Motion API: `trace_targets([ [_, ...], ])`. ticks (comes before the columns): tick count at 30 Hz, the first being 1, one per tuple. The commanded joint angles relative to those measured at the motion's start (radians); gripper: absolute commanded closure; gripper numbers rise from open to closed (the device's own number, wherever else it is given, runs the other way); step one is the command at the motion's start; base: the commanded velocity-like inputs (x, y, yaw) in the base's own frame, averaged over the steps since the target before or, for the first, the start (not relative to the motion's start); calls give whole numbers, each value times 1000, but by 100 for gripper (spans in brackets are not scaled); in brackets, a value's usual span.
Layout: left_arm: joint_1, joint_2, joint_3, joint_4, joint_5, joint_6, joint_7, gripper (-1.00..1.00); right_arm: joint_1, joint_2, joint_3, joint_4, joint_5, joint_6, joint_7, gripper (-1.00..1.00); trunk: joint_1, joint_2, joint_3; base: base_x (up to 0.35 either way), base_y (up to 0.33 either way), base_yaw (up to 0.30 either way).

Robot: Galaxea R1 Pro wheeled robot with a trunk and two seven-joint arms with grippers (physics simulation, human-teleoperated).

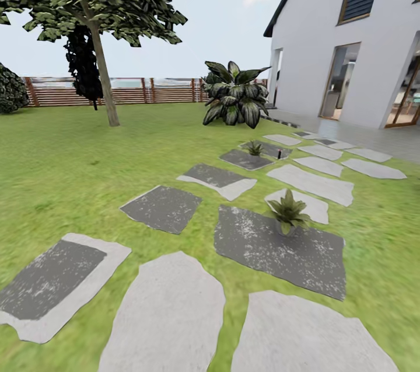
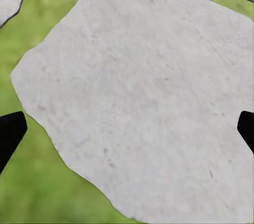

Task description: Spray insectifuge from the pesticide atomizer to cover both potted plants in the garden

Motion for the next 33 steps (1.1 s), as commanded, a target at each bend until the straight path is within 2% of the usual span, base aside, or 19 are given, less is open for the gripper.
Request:
trace_targets([
  [1, -1, 0, 1, 1, 0, -3, 1, -100, -1, 0, 0, 0, 3, -3, 0, -100, 0, 0, -1, 282, 231, 0],
  [16, -1, 0, 1, 1, 0, -3, 1, -100, 0, 0, 0, -4, -1, -3, -2, -100, 0, 0, -1, 284, 222, 0],
  [33, -1, 0, 1, 1, 0, -3, 1, -100, -1, 1, 0, -3, -1, -3, -2, -100, 0, 0, -1, 314, 141, 0],
])
